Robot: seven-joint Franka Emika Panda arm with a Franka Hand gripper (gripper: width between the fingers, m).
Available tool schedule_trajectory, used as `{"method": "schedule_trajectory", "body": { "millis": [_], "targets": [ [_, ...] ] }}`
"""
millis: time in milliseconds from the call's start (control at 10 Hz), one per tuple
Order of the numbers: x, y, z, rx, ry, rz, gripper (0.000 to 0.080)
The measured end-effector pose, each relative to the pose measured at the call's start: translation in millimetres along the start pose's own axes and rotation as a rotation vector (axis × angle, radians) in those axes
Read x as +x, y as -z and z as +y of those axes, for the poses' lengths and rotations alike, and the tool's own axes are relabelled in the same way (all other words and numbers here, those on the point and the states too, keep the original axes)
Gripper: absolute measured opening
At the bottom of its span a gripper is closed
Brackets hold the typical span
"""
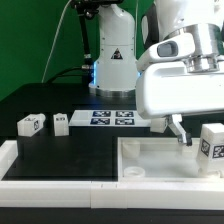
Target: Assemble one leg
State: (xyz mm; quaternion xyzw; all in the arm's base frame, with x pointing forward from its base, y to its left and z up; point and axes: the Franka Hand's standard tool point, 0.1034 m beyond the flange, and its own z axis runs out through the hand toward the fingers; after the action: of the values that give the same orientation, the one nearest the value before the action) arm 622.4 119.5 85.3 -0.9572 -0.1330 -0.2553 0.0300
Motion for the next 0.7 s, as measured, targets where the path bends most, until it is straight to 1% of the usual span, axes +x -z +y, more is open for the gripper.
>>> {"method": "schedule_trajectory", "body": {
  "millis": [100,300,400,500,600,700],
  "targets": [
    [11.0,14.6,1.8,0.0,0.005,-0.004,0.0649],
    [8.4,14.6,-0.2,0.007,0.006,-0.032,0.0649],
    [7.0,14.5,-3.2,0.019,0.007,-0.084,0.0649],
    [2.5,15.4,-9.6,0.047,-0.001,-0.215,0.0649],
    [6.7,16.5,-11.8,0.06,-0.001,-0.272,0.0649],
    [-0.3,15.4,-14.6,0.07,-0.019,-0.385,0.0649]
  ]
}}
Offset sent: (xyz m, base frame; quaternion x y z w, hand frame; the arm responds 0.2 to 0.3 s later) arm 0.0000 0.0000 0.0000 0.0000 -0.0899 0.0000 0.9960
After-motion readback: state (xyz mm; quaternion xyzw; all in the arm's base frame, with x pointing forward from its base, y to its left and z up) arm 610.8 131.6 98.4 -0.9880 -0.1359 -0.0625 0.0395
